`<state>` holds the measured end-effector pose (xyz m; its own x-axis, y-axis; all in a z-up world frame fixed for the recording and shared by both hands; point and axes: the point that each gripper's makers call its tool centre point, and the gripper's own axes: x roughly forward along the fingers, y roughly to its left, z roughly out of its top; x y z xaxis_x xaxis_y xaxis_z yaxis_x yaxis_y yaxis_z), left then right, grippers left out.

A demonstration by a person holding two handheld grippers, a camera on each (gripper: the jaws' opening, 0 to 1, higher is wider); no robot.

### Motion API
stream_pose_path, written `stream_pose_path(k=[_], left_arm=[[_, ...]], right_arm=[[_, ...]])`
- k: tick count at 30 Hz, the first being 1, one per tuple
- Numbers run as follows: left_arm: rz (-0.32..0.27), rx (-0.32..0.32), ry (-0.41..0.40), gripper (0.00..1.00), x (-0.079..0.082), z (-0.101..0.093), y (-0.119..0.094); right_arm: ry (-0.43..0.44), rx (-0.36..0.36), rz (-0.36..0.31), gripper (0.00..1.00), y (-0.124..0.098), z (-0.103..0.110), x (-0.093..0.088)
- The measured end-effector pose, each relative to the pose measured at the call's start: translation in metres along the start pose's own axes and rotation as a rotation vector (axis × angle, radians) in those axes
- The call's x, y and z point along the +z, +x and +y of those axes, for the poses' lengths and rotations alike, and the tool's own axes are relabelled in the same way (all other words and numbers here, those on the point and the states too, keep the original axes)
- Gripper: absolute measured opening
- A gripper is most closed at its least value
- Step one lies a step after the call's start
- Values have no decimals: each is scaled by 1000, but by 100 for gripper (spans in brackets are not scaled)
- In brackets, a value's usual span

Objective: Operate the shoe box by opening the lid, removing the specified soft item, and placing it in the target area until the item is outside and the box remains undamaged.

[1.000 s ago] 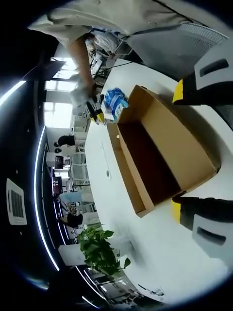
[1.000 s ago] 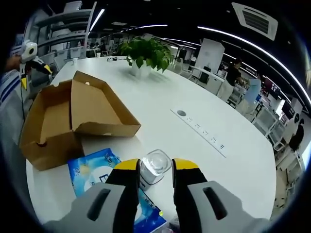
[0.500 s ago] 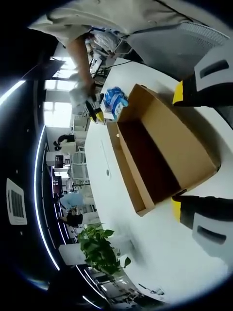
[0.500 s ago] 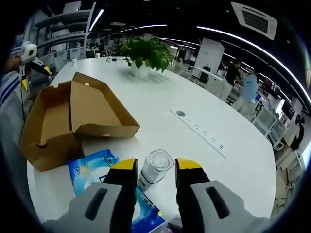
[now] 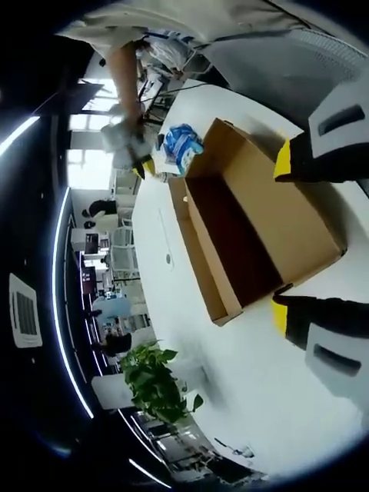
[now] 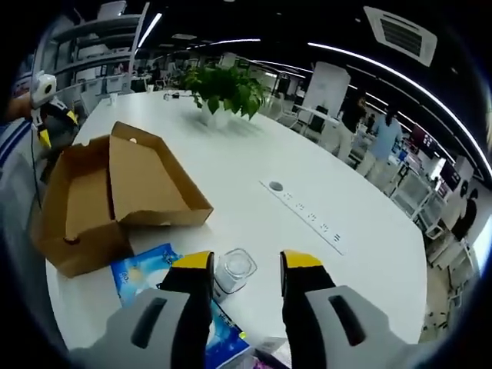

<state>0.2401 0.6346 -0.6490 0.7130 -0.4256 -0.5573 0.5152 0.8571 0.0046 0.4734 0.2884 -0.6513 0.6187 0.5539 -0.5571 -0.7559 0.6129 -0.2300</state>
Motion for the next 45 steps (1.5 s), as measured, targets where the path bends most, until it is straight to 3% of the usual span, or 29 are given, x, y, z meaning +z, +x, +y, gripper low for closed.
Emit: stream_pose_path(k=[11, 13, 18, 36, 45], left_arm=[[52, 74, -60, 46, -15, 13, 1], [67, 92, -83, 40, -21, 16, 1], [78, 151, -163, 35, -29, 27, -2], [189, 248, -296, 21, -65, 44, 9], [198, 260, -336, 12, -68, 43, 12]], right_arm=[[-13, 54, 11, 32, 3, 20, 27], [-14, 63, 15, 32, 6, 26, 31], [-18, 69, 16, 29, 13, 34, 39], [61, 119, 74, 27, 44, 61, 43], [114, 140, 133, 27, 59, 71, 34]])
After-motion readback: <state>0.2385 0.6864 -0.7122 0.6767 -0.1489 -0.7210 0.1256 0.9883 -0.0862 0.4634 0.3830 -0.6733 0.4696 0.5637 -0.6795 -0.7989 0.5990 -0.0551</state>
